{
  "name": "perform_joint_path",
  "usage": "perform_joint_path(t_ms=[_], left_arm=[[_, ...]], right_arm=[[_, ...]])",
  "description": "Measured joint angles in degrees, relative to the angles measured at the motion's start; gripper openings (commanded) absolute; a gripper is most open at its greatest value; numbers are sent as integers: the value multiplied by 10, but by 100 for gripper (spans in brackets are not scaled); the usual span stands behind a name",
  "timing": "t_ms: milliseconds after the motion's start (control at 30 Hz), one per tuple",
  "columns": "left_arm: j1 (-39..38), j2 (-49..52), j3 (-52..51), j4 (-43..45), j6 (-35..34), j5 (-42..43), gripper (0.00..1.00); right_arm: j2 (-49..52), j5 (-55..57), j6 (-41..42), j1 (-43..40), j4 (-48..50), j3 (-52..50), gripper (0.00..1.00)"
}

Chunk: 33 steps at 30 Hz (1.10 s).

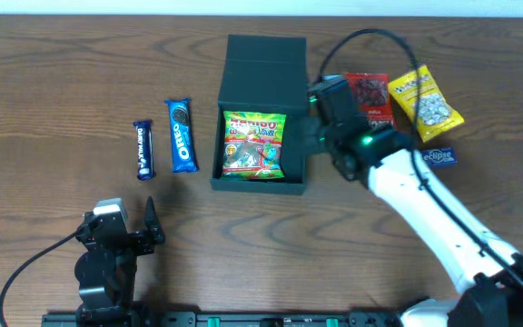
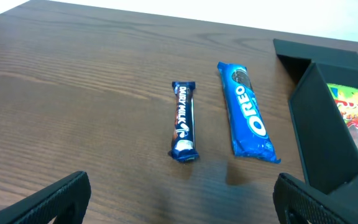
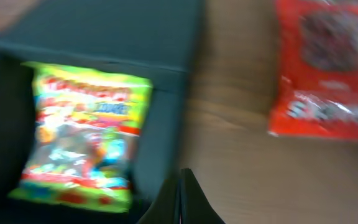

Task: Pack container
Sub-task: 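Reach left gripper to the blue Oreo pack and grasp it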

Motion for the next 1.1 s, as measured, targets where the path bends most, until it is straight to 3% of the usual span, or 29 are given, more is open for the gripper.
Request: perform_joint_path(t_ms=[200,367,500,667,933,1100], left_arm=[[0,0,0,5,-10,65,95],[0,2,-11,125,-52,164,95],[0,46,3,196,-66,171,95],[-1,232,102,171,-57,149,95],[-20,651,427,-4,-49,87,95],[-68,827,564,-46,-49,49,95]], right_arm=[[1,-46,-29,-64,-14,0,1],[1,-64,-49,-72,-10,0,1],[1,-68,-64,-76,14,0,1],[1,-68,-74,-80,47,0,1],[1,-68,-87,-100,121,0,1],[2,-68,-101,-132,162,0,1]])
